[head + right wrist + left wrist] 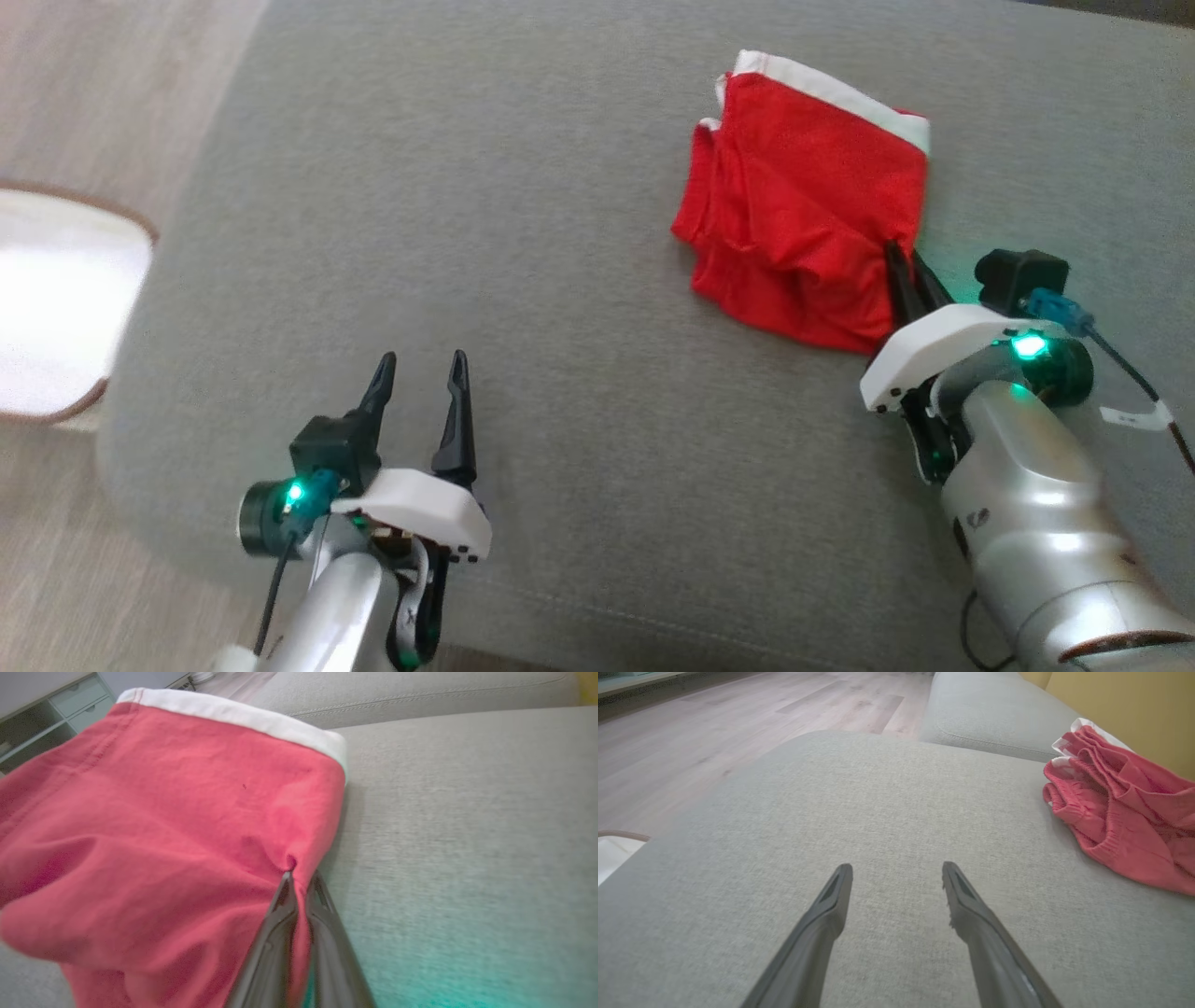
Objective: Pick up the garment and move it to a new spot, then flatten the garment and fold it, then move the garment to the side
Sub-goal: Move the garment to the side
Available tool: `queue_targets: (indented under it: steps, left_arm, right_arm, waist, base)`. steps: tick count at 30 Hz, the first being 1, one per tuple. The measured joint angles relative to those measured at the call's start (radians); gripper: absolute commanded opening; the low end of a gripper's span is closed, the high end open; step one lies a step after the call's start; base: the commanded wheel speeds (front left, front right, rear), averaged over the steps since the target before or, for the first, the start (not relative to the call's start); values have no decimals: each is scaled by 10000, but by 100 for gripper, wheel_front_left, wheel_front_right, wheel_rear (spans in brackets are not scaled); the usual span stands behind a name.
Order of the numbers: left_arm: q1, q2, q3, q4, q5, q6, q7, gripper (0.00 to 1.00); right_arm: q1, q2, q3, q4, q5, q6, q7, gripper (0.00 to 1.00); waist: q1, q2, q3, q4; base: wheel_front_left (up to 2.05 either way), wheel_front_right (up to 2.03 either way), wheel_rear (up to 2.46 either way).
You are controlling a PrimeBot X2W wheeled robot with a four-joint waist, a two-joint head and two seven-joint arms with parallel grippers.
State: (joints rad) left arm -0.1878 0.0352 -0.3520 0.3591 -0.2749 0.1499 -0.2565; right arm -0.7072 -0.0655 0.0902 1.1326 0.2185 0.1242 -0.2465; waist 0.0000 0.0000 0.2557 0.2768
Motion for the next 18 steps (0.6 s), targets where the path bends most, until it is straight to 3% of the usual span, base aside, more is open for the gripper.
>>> queue_targets:
  steps: [9, 14, 15, 18]
  left_arm:
    - [-33, 4, 228, 107, 343, -159, 0, 100]
    - [-133, 15, 531, 213, 554, -268, 0, 100]
    - [-220, 15, 702, 272, 652, -320, 0, 100]
    - [-257, 36, 794, 297, 773, -387, 0, 100]
  right_arm:
    - [384, 25, 1020, -1032, 826, 0, -13, 0]
    - [1050, 21, 1758, -2017, 1258, 0, -15, 0]
    - [1239, 27, 2056, -2341, 1457, 0, -15, 0]
    - [1438, 31, 2311, -2771, 1707, 0, -15, 0]
  waist:
    - [0, 0, -207, -1680]
    - [0, 0, -319, -3146]
    - [0, 0, -352, -3811]
    - [0, 0, -384, -4805]
  base:
    - [0, 0, 0]
    - [0, 0, 0]
    - [0, 0, 0]
    - [0, 0, 0]
